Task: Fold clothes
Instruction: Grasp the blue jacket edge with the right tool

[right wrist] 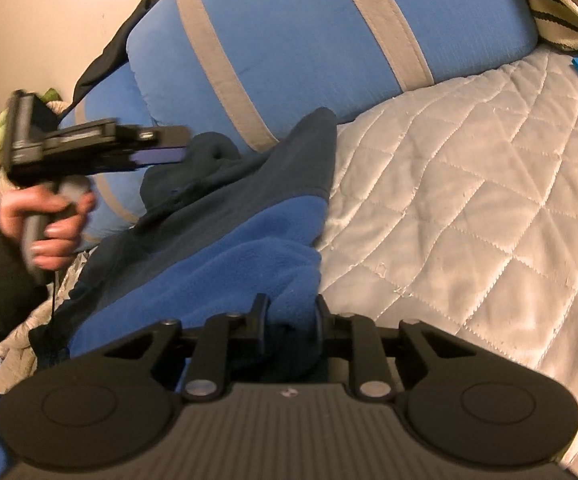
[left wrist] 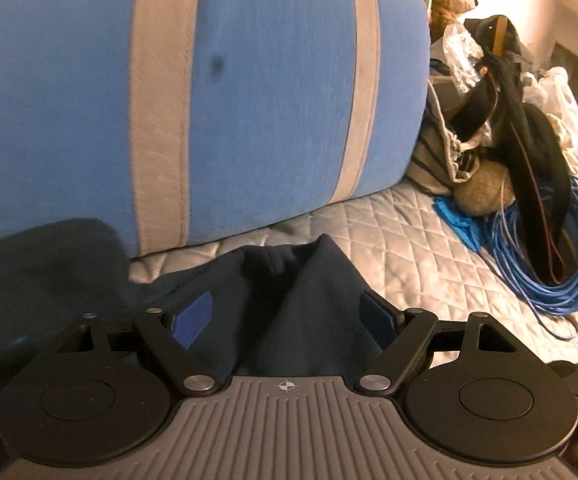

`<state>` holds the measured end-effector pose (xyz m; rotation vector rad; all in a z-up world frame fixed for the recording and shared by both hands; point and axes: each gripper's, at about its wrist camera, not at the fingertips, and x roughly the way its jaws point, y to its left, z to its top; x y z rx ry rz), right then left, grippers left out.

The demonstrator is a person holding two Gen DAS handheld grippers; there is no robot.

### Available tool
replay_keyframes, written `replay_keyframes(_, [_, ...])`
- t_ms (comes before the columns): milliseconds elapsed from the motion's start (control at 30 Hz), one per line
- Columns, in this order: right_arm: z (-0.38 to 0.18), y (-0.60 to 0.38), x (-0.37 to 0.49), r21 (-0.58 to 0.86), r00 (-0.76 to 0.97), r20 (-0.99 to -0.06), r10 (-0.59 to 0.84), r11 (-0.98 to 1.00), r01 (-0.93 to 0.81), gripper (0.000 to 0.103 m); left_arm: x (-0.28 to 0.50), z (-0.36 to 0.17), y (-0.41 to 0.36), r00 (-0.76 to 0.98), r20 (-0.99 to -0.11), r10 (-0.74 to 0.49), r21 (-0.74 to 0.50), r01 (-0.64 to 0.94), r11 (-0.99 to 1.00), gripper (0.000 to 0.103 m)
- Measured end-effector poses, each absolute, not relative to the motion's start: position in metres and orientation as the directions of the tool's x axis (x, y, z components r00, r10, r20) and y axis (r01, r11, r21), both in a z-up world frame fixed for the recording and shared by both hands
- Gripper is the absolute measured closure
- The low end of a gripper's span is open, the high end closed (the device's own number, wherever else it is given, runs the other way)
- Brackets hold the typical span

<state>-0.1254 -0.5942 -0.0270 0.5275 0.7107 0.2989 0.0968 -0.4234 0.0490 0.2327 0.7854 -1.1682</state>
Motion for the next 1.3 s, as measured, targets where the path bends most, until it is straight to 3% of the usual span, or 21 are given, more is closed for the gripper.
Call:
replay_keyframes(200, [-0.028,-0.595,-0.125,0.558,0.721,-0.537,0.439,0.825,-0.086,0.081,0.107,0.020,-0.456,0.073,-0.686,-0.724,-0.261,0.904,0.339,0.024])
replay_keyframes(267, [-0.028,-0.596,-0.125,0.565,0.721,-0.532,0.444,0.820,-0.088,0.080,0.110,0.011,-0.468,0.042,-0.694,-0.719,-0.274,0.908,0.318,0.038])
replay_keyframes(300, [-0.029,-0.597,-0.125,0.568,0.721,-0.530,0.447,0.818,-0.089,0.080,0.111,0.007,-0.472,0.022,-0.697,-0.717,-0.285,0.909,0.305,0.059])
replay_keyframes(333, [-0.029,-0.597,-0.125,0.572,0.721,-0.529,0.449,0.816,-0.089,0.080,0.112,0.006,-0.473,-0.008,-0.698,-0.716,-0.307,0.907,0.289,0.087])
replay_keyframes(367, [-0.029,-0.597,-0.125,0.571,0.720,-0.529,0.449,0.816,-0.089,0.080,0.113,0.008,-0.473,-0.021,-0.694,-0.719,-0.319,0.905,0.281,0.095])
replay_keyframes(533, [-0.026,-0.593,-0.125,0.548,0.715,-0.544,0.439,0.831,-0.093,0.081,0.122,0.029,-0.465,0.109,-0.670,-0.734,-0.263,0.890,0.372,0.097])
replay_keyframes(667, [-0.022,-0.589,-0.128,0.515,0.717,-0.554,0.424,0.851,-0.104,0.082,0.120,0.036,-0.477,0.281,-0.711,-0.644,-0.069,0.884,0.462,0.098])
replay_keyframes(700, [-0.021,-0.589,-0.129,0.506,0.718,-0.556,0.420,0.856,-0.108,0.083,0.119,0.036,-0.479,0.351,-0.708,-0.613,-0.005,0.865,0.501,0.103])
replay_keyframes(767, [-0.017,-0.588,-0.130,0.491,0.717,-0.560,0.415,0.863,-0.116,0.083,0.121,0.037,-0.482,0.478,-0.689,-0.545,0.098,0.807,0.583,0.103])
replay_keyframes(800, [-0.017,-0.588,-0.131,0.483,0.712,-0.567,0.414,0.867,-0.120,0.084,0.130,0.037,-0.480,0.512,-0.683,-0.520,0.087,0.764,0.639,0.103])
replay_keyframes(967, [-0.015,-0.590,-0.139,0.462,0.706,-0.578,0.409,0.878,-0.130,0.084,0.148,0.037,-0.460,0.424,-0.697,-0.578,-0.100,0.741,0.664,0.100])
replay_keyframes(1067, [-0.013,-0.586,-0.137,0.442,0.708,-0.585,0.395,0.888,-0.130,0.084,0.142,0.032,-0.456,0.358,-0.707,-0.610,-0.152,0.765,0.626,0.090])
replay_keyframes(1133, [-0.013,-0.584,-0.136,0.430,0.709,-0.590,0.386,0.894,-0.128,0.084,0.136,0.030,-0.452,0.328,-0.710,-0.624,-0.177,0.774,0.608,0.069])
replay_keyframes(1167, [-0.012,-0.584,-0.136,0.429,0.710,-0.590,0.383,0.894,-0.126,0.083,0.134,0.029,-0.450,0.316,-0.710,-0.629,-0.187,0.777,0.601,0.065])
replay_keyframes(1233, [-0.011,-0.585,-0.138,0.435,0.713,-0.587,0.382,0.892,-0.121,0.082,0.128,0.027,-0.448,0.293,-0.709,-0.642,-0.206,0.784,0.585,0.046])
replay_keyframes(1300, [-0.010,-0.584,-0.140,0.432,0.716,-0.588,0.376,0.895,-0.115,0.082,0.124,0.025,-0.448,0.255,-0.697,-0.670,-0.246,0.793,0.558,0.041])
